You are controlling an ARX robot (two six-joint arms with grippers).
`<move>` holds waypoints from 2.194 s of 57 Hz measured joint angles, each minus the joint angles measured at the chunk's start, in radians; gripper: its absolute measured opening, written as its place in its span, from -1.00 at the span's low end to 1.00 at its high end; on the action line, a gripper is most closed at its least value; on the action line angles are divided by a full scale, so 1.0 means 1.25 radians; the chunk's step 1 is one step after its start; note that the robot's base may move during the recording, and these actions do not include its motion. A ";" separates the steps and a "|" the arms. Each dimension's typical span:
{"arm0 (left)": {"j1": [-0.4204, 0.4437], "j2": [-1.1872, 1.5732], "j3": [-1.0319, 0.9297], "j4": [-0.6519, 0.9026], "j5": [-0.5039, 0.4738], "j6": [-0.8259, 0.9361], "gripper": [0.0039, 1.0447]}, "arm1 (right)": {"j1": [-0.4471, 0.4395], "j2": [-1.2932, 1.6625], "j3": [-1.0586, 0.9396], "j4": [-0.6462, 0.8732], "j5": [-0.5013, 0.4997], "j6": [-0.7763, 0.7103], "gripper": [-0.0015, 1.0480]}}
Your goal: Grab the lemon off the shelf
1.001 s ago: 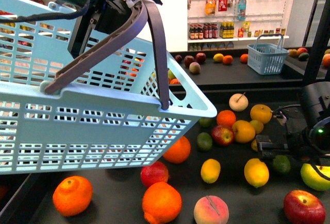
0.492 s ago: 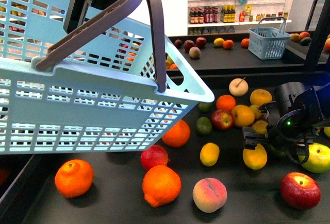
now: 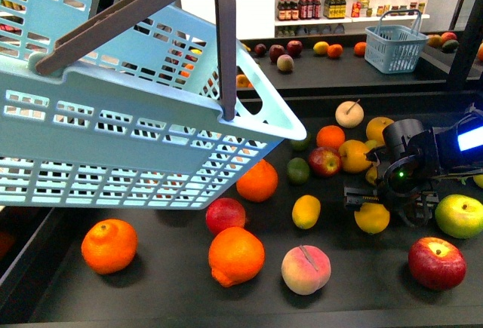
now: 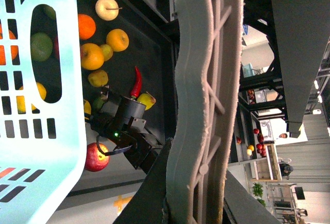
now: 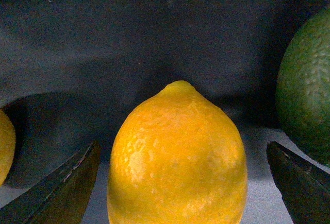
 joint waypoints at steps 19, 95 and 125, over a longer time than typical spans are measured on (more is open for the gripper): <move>0.000 0.000 0.000 0.000 0.001 0.000 -0.80 | 0.004 -0.006 -0.034 0.028 0.001 -0.001 0.26; 0.000 0.000 0.000 0.000 0.001 0.000 -0.81 | 0.248 -0.929 -0.569 0.103 -0.243 0.081 0.25; 0.005 0.000 -0.005 0.000 -0.008 0.003 -0.81 | 0.314 -0.865 -0.533 0.096 -0.250 0.119 0.24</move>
